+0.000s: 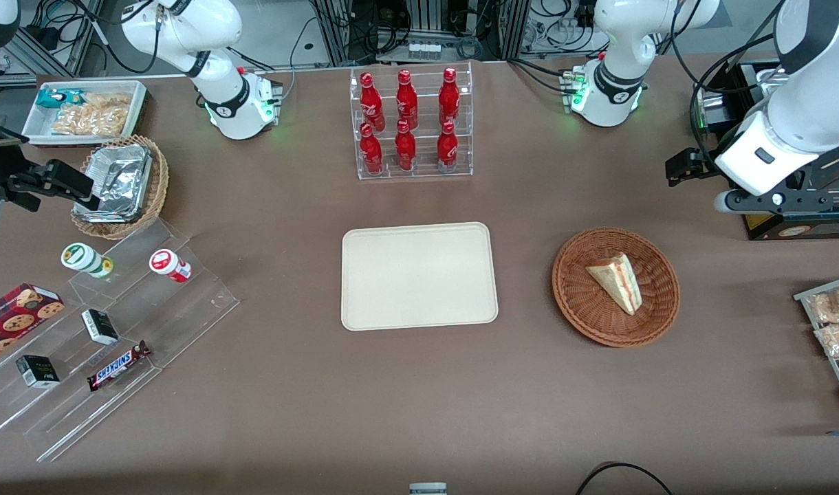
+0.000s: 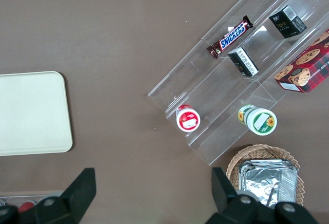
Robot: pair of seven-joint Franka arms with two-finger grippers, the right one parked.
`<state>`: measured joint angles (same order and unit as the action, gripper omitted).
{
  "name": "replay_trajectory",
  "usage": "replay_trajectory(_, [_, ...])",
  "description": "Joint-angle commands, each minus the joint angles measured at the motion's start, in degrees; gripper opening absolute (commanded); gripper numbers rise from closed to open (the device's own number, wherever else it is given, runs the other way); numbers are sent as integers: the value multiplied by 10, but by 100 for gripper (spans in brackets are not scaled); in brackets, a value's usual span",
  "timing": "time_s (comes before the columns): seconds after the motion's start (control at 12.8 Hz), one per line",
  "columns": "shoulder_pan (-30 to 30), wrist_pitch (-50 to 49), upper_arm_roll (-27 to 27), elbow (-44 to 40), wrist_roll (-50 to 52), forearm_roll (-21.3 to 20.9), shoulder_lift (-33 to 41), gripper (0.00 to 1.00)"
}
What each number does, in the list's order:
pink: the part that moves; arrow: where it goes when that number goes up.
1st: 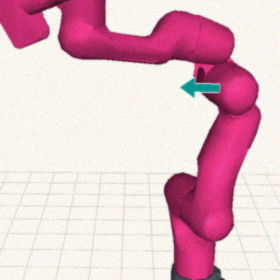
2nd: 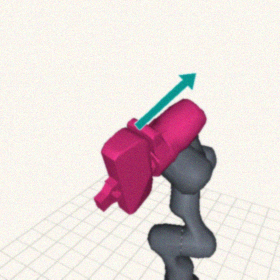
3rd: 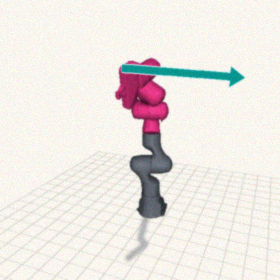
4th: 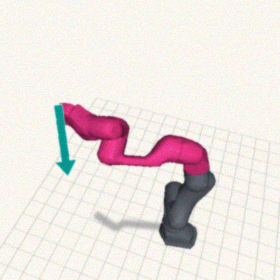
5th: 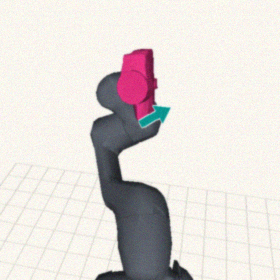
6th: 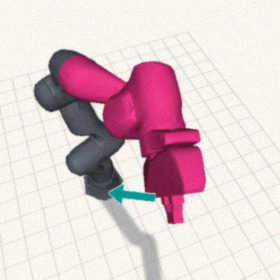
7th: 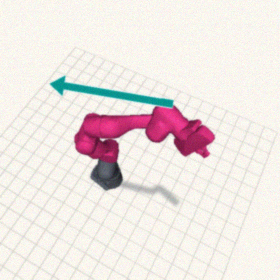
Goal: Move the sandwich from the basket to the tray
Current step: 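Lower the open left gripper over the wrapped sandwich in the wicker basket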
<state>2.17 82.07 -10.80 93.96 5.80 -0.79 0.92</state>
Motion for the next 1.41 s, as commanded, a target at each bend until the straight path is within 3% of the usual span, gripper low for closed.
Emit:
replay_trajectory(0.0, [6,12,-7,3,1,4,2,100])
replay_trajectory(0.31, [6,77,-6,77,1,3,-3,100])
replay_trajectory(0.94, [6,388,-6,310,8,3,-4,100])
replay_trajectory(1.33, [6,461,-6,339,181,3,-36,100])
